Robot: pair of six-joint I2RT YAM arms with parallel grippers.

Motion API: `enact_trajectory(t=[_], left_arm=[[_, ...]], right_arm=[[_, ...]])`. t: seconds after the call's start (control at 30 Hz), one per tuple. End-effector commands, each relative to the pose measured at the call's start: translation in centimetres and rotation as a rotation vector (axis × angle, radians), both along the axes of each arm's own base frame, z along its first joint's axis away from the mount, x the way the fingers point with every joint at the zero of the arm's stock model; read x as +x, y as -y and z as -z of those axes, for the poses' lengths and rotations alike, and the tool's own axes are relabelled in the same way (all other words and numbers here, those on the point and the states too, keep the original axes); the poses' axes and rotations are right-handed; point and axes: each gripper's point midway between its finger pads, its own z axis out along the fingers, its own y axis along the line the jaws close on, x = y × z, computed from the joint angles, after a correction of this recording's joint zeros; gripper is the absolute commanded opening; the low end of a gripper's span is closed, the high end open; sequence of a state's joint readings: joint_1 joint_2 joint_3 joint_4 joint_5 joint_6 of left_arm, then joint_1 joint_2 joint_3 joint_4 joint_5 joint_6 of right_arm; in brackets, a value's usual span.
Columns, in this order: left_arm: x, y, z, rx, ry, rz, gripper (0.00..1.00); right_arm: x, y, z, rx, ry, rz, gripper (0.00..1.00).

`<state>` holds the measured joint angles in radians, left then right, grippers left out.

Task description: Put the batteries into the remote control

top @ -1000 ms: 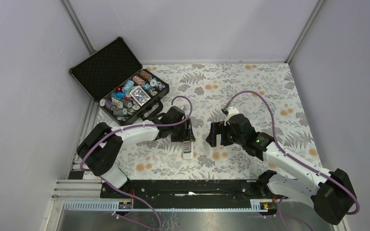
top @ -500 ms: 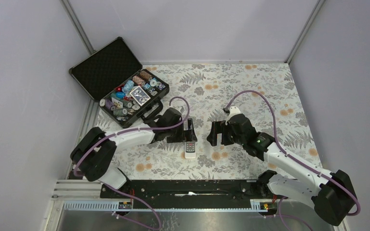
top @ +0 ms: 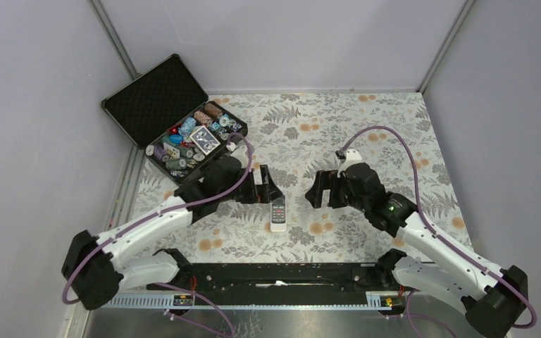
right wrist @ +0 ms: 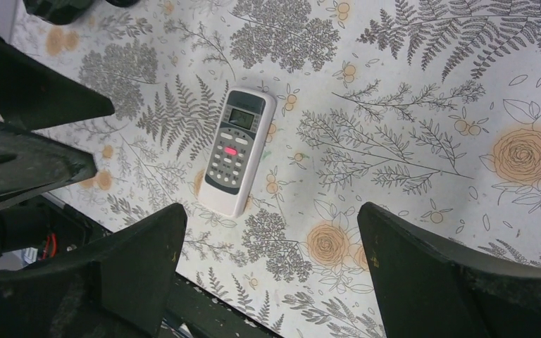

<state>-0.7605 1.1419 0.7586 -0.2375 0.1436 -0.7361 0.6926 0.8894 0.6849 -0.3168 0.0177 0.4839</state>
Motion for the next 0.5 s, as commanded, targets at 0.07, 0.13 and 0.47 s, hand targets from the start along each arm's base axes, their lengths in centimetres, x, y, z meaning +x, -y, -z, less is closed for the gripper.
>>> enact_trajectory(t=[0.07, 0.13, 0.47], left_arm=[[-1.5, -1.6, -4.3, -0.03, 0.084, 0.017, 0.99], [-2.0, -2.0, -4.9, -0.038, 0.099, 0.031, 0.99], [-3.5, -3.2, -7.1, -0.066, 0.157, 0.056, 0.99]], right_arm=[[0.1, 0.2, -2.5, 0.084, 0.016, 0.072, 0.99], [0.0, 0.4, -2.8, 0.104, -0.002, 0.104, 1.0], [-1.6, 0.2, -4.8, 0.16, 0.081, -0.001, 1.0]])
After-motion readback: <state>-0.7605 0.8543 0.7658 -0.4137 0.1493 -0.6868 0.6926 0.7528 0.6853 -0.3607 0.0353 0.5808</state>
